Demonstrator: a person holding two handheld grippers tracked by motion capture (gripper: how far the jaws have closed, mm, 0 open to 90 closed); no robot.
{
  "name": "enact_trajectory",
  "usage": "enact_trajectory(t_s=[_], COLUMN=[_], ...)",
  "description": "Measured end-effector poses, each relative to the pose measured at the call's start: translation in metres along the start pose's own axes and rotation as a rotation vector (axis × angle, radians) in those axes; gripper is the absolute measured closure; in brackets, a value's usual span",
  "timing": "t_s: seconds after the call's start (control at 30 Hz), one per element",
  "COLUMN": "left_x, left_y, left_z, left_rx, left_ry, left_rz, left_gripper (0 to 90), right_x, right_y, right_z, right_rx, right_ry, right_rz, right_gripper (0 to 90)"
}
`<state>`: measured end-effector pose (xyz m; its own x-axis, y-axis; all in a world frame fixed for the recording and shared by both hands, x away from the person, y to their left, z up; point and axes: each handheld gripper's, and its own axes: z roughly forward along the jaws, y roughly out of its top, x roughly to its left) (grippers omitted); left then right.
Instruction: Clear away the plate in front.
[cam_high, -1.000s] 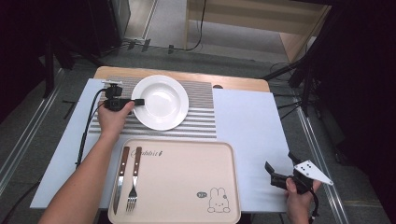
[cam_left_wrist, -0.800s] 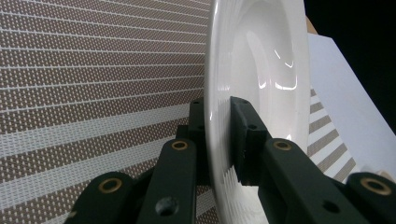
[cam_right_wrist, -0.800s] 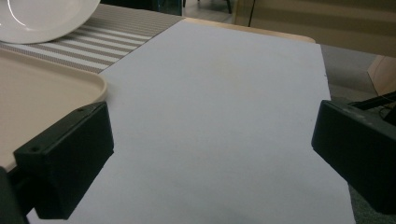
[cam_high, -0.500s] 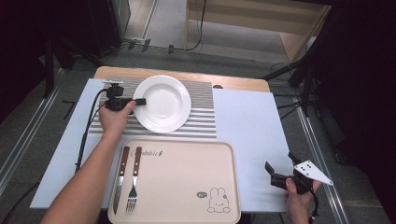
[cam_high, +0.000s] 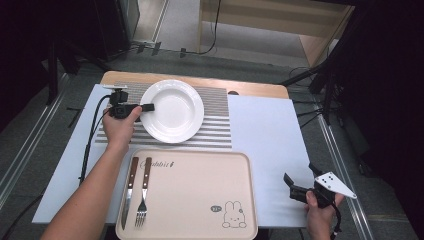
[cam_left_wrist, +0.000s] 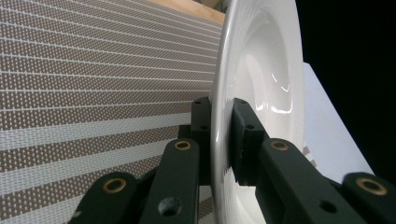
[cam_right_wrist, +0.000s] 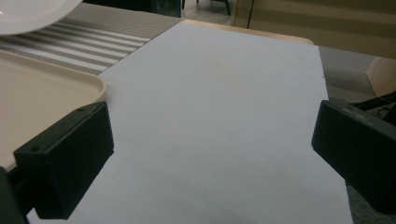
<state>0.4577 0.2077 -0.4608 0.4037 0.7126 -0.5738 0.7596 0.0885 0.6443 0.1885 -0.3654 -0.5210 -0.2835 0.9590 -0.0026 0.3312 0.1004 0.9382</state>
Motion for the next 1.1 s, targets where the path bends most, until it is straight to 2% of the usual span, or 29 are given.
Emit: enact_trajectory(t_s=[0.17,0.3,0.47,1.1], left_x=[-0.007,-0.014,-0.021,-0.039], left_y=[0.000,-0.001,-0.005,-0.030], left_z=[-0.006,-0.008,-0.010,-0.019], left_rx=[-0.011,-0.011,-0.007,0.025], left_ry=[-0.041,-0.050,-0.059,-0.108], left_rz=[0.004,0.014,0.005,0.034], left_gripper=[80.5,80.5,80.5,80.4], right_x=[0.000,0.000,0.000,0.001], right_y=[0.000,0.000,0.000,0.000], right_z=[0.000,0.000,0.000,0.000], right_rx=[-0.001,-0.002,-0.003,0.001], right_ry=[0.000,0.001,0.001,0.003], right_rz=[-0.002,-0.003,-0.003,-0.010], right_gripper=[0.0,0.0,0.0,0.0])
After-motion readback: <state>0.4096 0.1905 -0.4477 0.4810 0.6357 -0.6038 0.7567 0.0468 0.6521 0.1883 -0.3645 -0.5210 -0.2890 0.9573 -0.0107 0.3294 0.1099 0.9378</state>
